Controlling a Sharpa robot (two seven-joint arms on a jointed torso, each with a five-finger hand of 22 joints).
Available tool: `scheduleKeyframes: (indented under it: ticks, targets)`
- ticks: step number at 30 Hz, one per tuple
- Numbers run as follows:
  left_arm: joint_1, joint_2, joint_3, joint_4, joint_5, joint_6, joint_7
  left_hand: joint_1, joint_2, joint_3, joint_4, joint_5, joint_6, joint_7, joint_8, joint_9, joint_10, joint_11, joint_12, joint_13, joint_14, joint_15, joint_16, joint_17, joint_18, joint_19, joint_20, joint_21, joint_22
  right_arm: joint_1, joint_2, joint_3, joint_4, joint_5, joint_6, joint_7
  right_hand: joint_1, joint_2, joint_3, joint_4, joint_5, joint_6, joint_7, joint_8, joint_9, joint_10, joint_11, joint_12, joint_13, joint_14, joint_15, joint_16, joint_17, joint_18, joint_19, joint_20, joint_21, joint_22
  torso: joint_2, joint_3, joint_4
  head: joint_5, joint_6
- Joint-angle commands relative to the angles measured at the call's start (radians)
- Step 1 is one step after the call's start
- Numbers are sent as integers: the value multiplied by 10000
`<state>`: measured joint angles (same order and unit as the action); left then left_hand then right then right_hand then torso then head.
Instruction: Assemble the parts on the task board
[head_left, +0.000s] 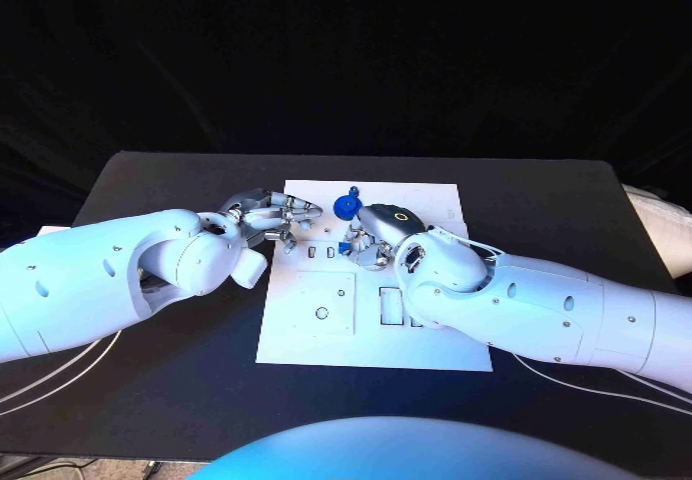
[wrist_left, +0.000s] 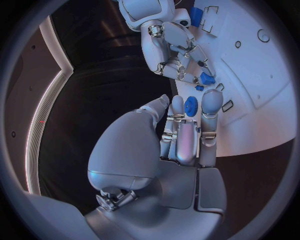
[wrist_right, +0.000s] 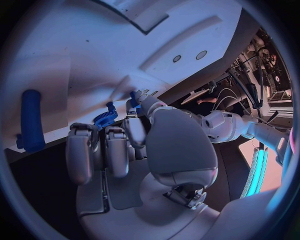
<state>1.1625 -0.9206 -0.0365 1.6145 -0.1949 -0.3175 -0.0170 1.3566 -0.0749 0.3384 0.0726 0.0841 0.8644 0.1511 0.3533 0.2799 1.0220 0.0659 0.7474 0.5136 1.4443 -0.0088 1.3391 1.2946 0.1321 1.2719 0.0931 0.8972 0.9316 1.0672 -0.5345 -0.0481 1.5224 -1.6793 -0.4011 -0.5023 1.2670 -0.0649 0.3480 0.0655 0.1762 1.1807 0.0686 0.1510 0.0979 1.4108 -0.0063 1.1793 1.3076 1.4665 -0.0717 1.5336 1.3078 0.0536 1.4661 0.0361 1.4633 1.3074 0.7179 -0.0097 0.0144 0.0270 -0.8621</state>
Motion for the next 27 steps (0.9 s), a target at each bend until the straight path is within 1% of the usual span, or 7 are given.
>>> scheduleKeyframes:
  ticks: [1,2,6,10,13,17,27]
  targets:
    - [-2,14,9,20,-23,47,98,88,-6,4,-81,-17,66,-16,-24,-11,-61,-28,66,-13,-70,2,40,-6,189,-45,31,-41,1,-29,-17,-25,14,-230,409,-188,-73,-90,-70,-2,91,9,18,90,0,-75,-11,-79,99,928,-19,-56,2139,-77,113,-27,-72,583,1,1,5,5,-8]
    - [-2,13,9,18,-23,47,97,88,-6,4,-81,-17,66,-16,-24,-11,-61,-28,66,-13,-70,2,40,-6,189,-45,31,-41,1,-30,-21,-25,20,-242,408,-197,-87,-120,-84,-1,130,2,23,90,-1,-82,-7,-93,92,927,-16,-60,2136,-75,111,-25,-77,577,0,0,3,8,-9]
    - [-2,14,9,13,-23,50,90,88,-6,4,-81,-17,66,-16,-24,-11,-61,-28,66,-13,-70,2,40,-6,189,-45,31,-41,1,-32,-32,-26,47,-278,403,-217,-207,-349,-211,27,681,-31,48,101,-6,-127,14,-192,45,921,2,-84,2111,-68,97,-7,-104,542,-1,3,-3,14,-7]
    - [-2,15,9,10,-23,55,84,88,-6,4,-81,-17,66,-16,-24,-11,-61,-28,66,-13,-70,2,40,-6,189,-45,31,-41,1,-34,-35,-27,63,-303,384,-232,-304,-516,-320,64,947,-78,75,90,-19,-188,34,-323,-29,915,17,-111,2082,-57,75,3,-139,490,-1,2,-1,11,-14]
    - [-2,15,9,8,-23,55,77,88,-6,4,-81,-17,66,-16,-24,-11,-61,-28,66,-13,-70,2,40,-6,189,-45,31,-41,1,-35,-39,-27,65,-324,361,-256,-413,-638,-417,121,991,-128,105,69,-33,-210,58,-367,-52,910,34,-128,2064,-51,61,14,-160,459,1,2,-3,14,-15]
    - [-2,14,9,6,-23,54,68,88,-6,4,-81,-17,66,-16,-24,-11,-61,-28,66,-13,-70,2,40,-6,189,-45,31,-41,1,-35,-44,-27,68,-347,333,-284,-537,-747,-523,204,957,-180,133,46,-50,-229,83,-405,-72,909,54,-135,2058,-46,50,32,-179,434,0,-1,1,13,-16]
    - [-2,15,9,3,-23,61,45,96,1,-1,-86,-16,74,-11,-31,-30,-62,-25,70,-27,-75,3,34,-19,189,-43,31,-45,-2,-35,-46,-27,85,-366,269,-296,-647,-836,-638,316,844,-211,151,35,-65,-235,103,-417,-75,909,73,-139,2055,-43,47,53,-191,422,-2,-1,-3,19,-20]
